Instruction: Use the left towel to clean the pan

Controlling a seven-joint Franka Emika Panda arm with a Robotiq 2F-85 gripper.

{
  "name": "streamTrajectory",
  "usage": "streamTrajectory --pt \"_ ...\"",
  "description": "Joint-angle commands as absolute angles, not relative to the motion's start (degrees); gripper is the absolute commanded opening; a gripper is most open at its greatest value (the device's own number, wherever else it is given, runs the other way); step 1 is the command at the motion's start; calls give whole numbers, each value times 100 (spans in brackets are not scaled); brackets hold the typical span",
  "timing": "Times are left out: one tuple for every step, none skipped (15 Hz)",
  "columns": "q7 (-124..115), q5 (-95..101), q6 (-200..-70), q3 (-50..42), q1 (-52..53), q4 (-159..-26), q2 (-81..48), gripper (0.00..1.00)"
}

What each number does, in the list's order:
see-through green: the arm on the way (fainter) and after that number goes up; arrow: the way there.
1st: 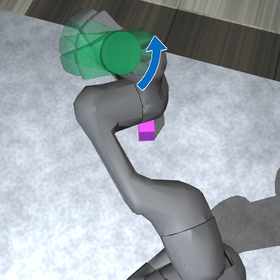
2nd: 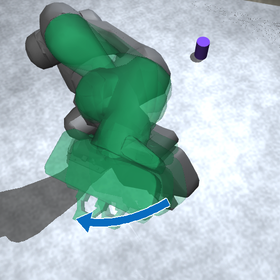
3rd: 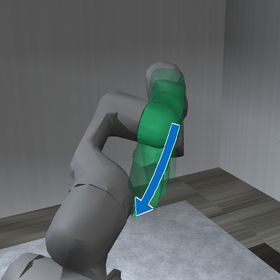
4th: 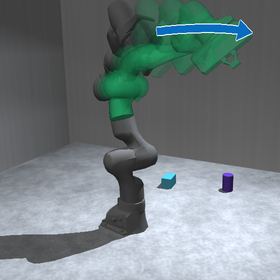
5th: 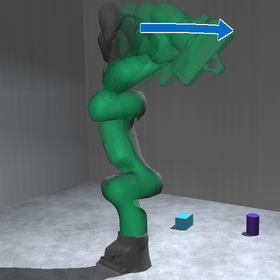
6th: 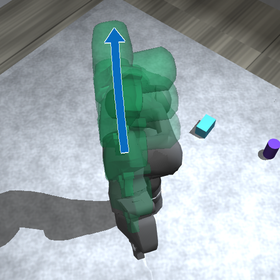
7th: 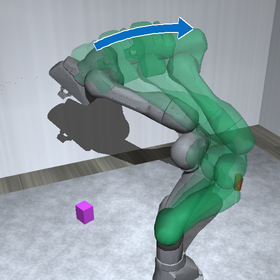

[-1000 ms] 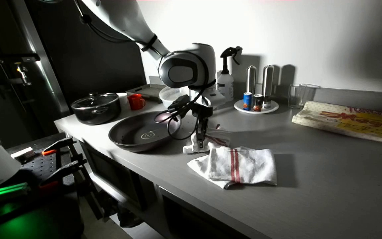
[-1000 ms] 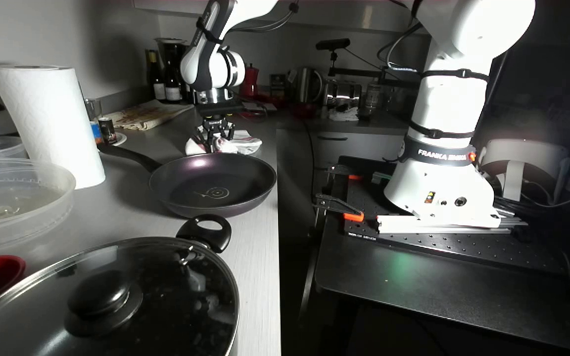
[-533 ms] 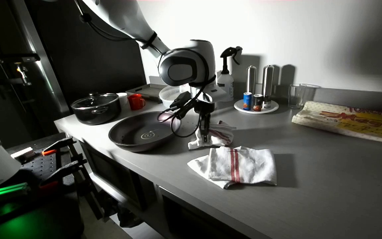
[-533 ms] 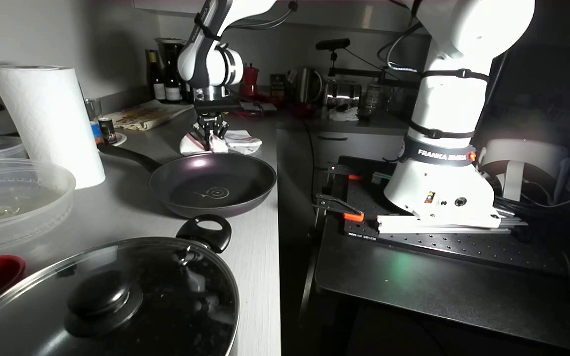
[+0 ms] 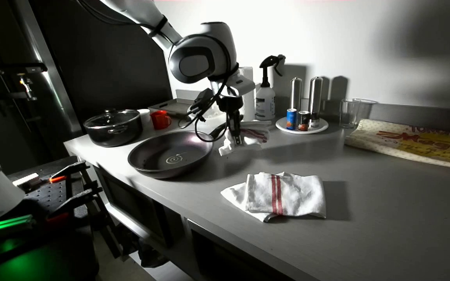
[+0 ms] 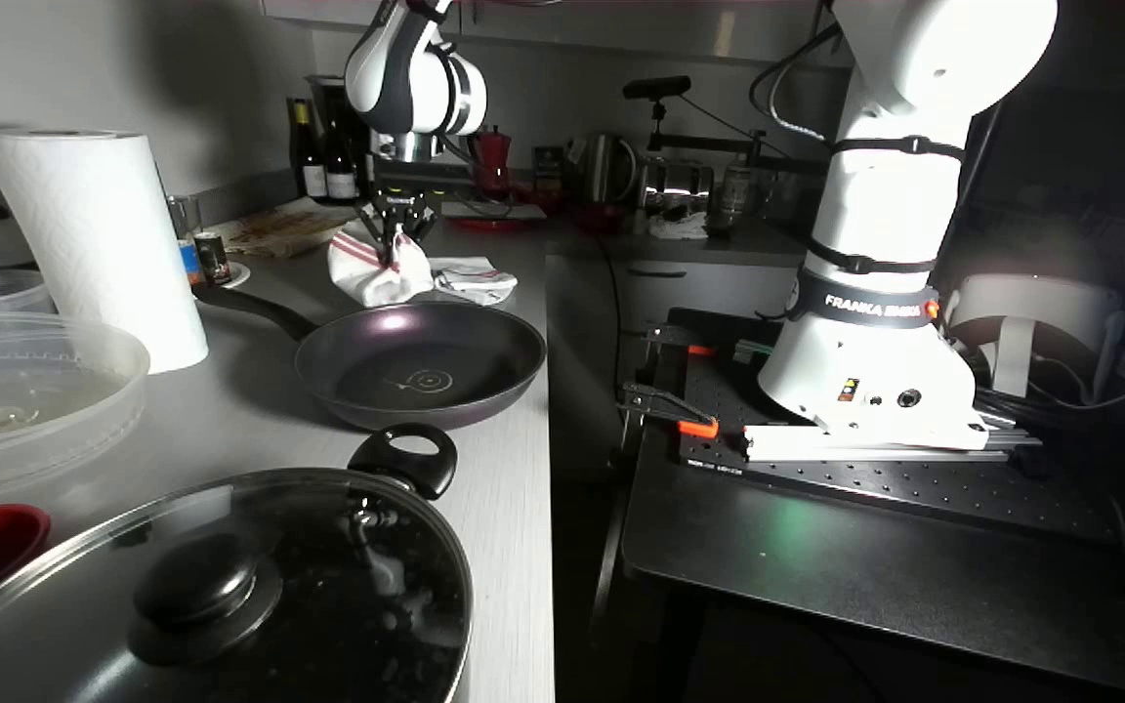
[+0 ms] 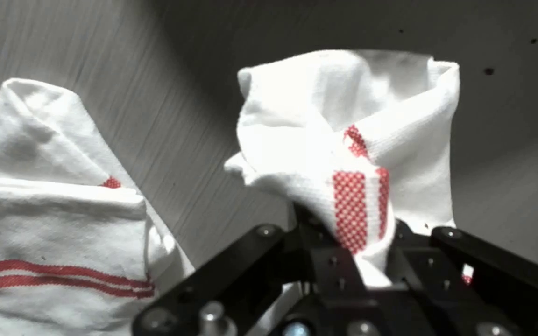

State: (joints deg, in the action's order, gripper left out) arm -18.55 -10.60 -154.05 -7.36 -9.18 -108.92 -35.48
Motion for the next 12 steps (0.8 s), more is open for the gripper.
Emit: streamTrajectory --pt "-1570 -1127 -15859 -688 -791 -12091 -2442 4" --pt "-1590 -1085 -15925 -713 -723 -12318 -2216 4" --pt "-1511 -1063 -15980 -685 -693 -12553 -1975 4" --pt "-1506 -1003 -16067 -705 -608 -12764 -1775 4" --pt "-1474 -951 -16092 -696 -537 -12949 -1575 4" --pt "-1447 -903 -16119 -684 -476 -13098 -1423 4" --pt "-1472 -835 -16107 -678 -389 -13227 -1282 4" --pt "-1459 -821 -16053 -627 -341 -13332 -1163 4" --pt "-1472 -802 -16003 -583 -278 -13433 -1059 4" --pt "-1493 -761 -15984 -553 -214 -13528 -972 4" --pt "-1468 -774 -15935 -482 -169 -13615 -906 4" --pt "-1470 -762 -15912 -433 -122 -13691 -857 4"
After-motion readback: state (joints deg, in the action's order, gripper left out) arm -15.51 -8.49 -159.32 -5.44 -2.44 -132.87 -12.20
